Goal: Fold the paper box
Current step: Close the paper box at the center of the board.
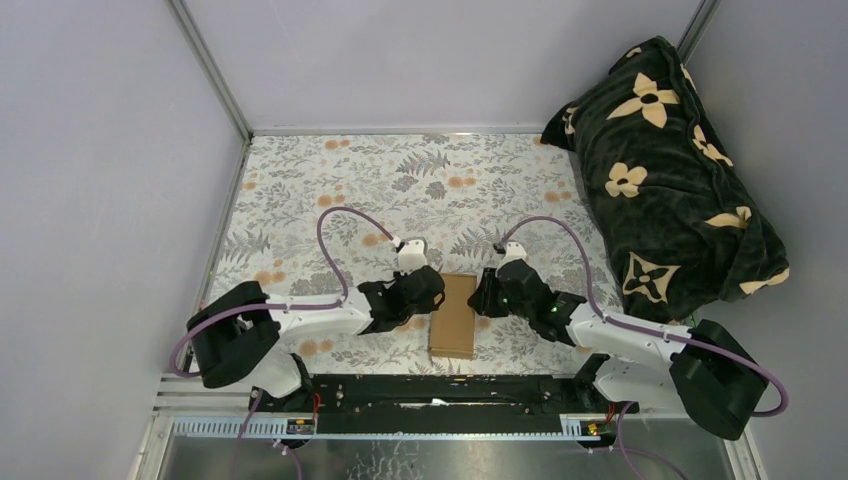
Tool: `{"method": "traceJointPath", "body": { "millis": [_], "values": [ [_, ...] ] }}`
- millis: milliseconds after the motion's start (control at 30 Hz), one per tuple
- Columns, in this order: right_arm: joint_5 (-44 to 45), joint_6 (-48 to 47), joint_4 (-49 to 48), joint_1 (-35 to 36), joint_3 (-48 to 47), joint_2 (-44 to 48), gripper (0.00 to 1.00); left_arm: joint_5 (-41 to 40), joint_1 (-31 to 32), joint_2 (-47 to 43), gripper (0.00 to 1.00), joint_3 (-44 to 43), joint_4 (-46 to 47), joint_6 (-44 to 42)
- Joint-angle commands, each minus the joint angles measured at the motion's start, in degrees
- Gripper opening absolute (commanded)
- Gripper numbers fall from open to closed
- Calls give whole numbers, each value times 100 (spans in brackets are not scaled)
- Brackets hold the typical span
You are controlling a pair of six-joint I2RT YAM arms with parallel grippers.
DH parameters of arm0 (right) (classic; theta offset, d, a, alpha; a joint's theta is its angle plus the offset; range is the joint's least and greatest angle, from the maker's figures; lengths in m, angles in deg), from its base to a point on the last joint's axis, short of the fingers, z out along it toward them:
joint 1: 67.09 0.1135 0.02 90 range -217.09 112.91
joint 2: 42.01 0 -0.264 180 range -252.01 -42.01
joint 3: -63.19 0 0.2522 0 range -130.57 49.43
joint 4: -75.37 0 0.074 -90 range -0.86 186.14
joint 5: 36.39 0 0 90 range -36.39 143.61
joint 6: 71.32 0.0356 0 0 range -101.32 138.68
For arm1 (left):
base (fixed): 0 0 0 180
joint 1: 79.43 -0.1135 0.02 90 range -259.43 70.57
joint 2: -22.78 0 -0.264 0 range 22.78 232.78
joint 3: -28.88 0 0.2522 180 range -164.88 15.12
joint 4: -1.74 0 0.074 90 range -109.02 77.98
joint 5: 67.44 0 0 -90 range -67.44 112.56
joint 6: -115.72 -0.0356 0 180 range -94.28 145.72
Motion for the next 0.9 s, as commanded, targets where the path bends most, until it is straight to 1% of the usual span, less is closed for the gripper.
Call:
{"method": "traceJointPath", "body": {
  "millis": [0, 100, 333, 600, 767, 867],
  "values": [
    [60, 336, 685, 44, 436, -208, 28, -136, 57, -299, 10, -112, 248, 19],
    [168, 515, 686, 44, 613, -44, 28, -154, 48, -326, 10, -51, 192, 24],
    [386, 1199, 439, 46, 1395, 918, 26, -164, 13, -305, 10, 137, 260, 87],
    [676, 1634, 939, 46, 1657, 1751, 25, -184, -30, -457, 10, 396, 280, 152],
    [746, 1814, 1101, 50, 1704, 1867, 25, -95, -52, -470, 10, 448, 342, 142],
    [658, 1955, 984, 60, 1816, 1811, 23, -16, -53, -453, 10, 401, 447, 128]
  ]
}}
